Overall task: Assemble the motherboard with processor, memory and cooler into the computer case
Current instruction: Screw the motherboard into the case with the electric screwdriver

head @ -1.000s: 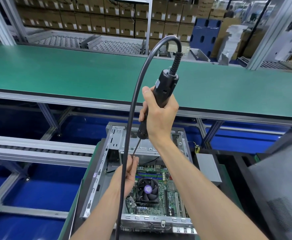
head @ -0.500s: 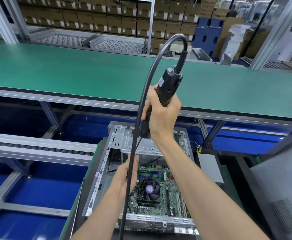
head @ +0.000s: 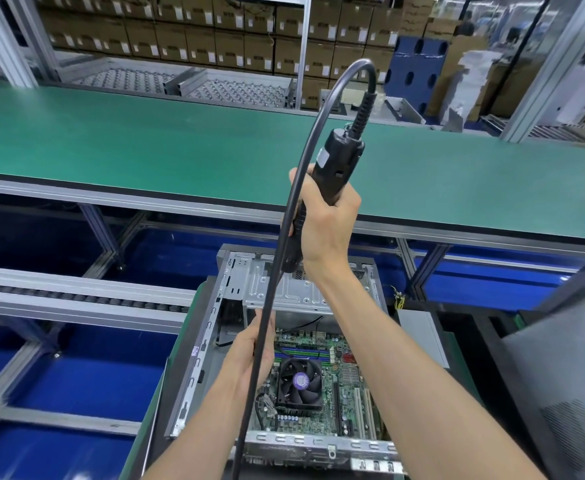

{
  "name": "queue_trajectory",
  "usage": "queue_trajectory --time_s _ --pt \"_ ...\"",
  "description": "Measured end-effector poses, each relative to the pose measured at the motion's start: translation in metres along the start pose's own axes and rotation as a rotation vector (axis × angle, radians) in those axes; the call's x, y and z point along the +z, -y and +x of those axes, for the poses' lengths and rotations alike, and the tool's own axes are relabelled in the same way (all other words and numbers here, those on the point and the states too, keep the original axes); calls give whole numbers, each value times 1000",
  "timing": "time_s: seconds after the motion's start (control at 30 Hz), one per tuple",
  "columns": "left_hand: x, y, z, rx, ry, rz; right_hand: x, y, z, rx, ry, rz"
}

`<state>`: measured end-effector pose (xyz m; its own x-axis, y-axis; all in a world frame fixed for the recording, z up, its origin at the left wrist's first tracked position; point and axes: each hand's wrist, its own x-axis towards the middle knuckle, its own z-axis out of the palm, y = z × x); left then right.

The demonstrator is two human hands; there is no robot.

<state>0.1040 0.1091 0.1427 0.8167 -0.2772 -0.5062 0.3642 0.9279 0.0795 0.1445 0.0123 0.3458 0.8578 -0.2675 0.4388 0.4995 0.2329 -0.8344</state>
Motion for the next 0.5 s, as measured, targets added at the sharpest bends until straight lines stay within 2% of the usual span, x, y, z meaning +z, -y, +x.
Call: queue_trajectory --time_s 0.13,0.27,0.5 --pt "2 2 -2 38 -13 116 2 3 5 8 -13 -7" --pt "-6 -2 2 152 -158 189 6 -2 14 -30 0 -68" --pt "-15 -27 13 105 -310 427 11 -29 19 -15 22 -178"
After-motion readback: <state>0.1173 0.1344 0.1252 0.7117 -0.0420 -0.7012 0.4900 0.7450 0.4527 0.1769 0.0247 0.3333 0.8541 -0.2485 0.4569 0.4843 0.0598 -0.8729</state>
